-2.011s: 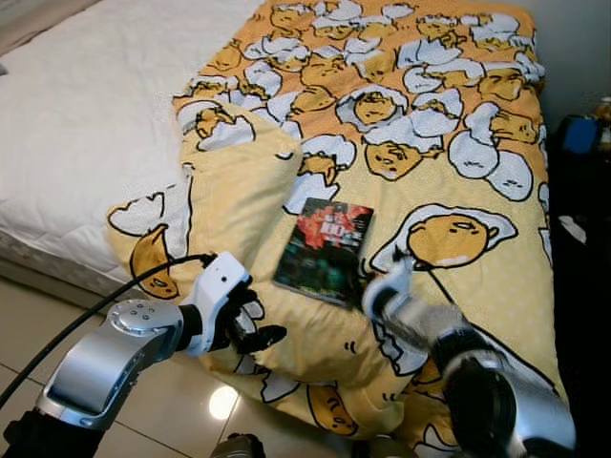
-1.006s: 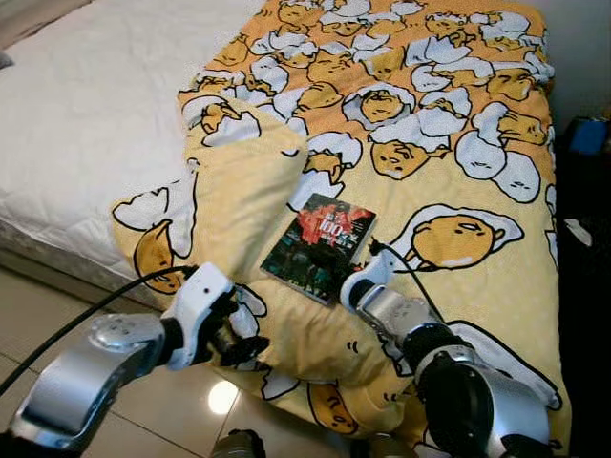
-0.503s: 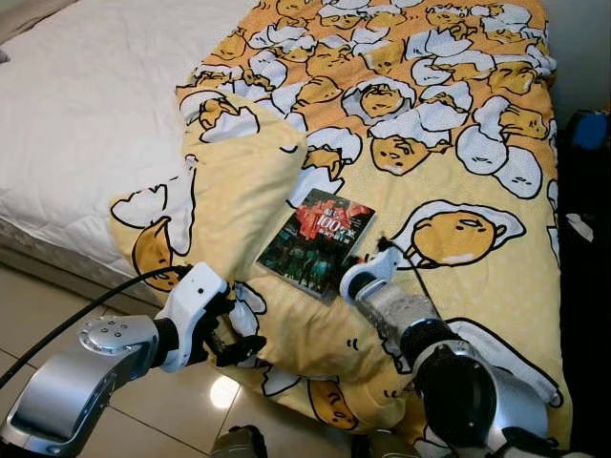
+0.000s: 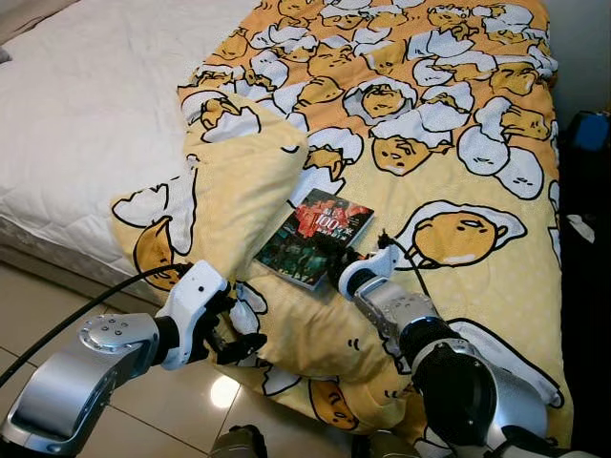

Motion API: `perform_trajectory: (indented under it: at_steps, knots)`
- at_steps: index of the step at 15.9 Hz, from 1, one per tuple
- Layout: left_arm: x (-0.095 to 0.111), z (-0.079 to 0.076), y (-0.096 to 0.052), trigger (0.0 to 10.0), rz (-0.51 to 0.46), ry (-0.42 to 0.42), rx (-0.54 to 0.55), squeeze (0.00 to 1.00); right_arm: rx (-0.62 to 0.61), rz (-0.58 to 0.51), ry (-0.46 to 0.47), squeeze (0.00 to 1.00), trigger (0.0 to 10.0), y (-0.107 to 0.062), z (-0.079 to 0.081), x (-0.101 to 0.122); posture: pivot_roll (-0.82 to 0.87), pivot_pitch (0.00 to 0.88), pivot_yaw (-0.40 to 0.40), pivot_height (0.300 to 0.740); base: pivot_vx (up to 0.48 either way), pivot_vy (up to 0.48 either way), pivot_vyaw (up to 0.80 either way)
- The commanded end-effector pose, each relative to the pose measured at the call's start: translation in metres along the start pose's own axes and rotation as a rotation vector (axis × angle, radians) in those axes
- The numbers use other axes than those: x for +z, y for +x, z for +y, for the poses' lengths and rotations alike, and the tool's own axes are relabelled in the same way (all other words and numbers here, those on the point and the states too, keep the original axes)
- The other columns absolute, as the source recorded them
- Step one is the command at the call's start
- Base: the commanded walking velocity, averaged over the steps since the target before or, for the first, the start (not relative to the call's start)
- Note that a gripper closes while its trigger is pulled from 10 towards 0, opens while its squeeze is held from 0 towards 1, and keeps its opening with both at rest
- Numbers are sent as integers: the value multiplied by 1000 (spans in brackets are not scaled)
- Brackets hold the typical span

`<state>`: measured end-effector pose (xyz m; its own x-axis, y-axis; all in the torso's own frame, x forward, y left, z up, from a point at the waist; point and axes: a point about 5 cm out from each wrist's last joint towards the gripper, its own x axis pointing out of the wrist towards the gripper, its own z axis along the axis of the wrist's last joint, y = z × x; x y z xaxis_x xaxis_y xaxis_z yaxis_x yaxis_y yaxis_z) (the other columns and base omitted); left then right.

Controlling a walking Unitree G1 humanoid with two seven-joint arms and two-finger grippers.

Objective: Clean up the room

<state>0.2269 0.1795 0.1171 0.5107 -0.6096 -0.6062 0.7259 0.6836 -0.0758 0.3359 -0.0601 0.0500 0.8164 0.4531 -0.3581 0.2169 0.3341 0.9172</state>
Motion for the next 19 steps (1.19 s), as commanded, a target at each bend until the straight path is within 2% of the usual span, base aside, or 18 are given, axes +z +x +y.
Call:
perform_trajectory:
  at_steps: [1,9,13,15,17,18,19]
  knots:
    - [0,-2,-2,10000,-2,1,-1,796,5,40,-7,0,0,2,1,-9,118,127,36,740,0,0,0]
    - [0,-3,-1,10000,-1,3,1,800,-63,53,-32,0,0,-1,-11,-11,118,108,39,740,0,0,0]
    - [0,-1,0,10000,1,7,4,796,-68,48,-33,0,0,-2,-11,-11,117,106,54,740,0,0,0]
    - [4,1,2,10000,-44,12,27,800,-54,50,-103,0,0,-2,-10,-7,104,88,56,740,0,0,0]
    - [14,7,5,10000,-127,-117,102,788,12,32,-172,0,0,-4,-4,6,88,58,53,740,0,0,0]
    - [17,8,7,10000,-157,-116,118,671,52,24,-188,0,0,-6,-3,14,76,38,54,740,0,0,0]
    - [19,10,9,10000,-195,-90,146,0,112,23,-234,0,0,-10,-2,24,66,21,60,740,0,0,0]
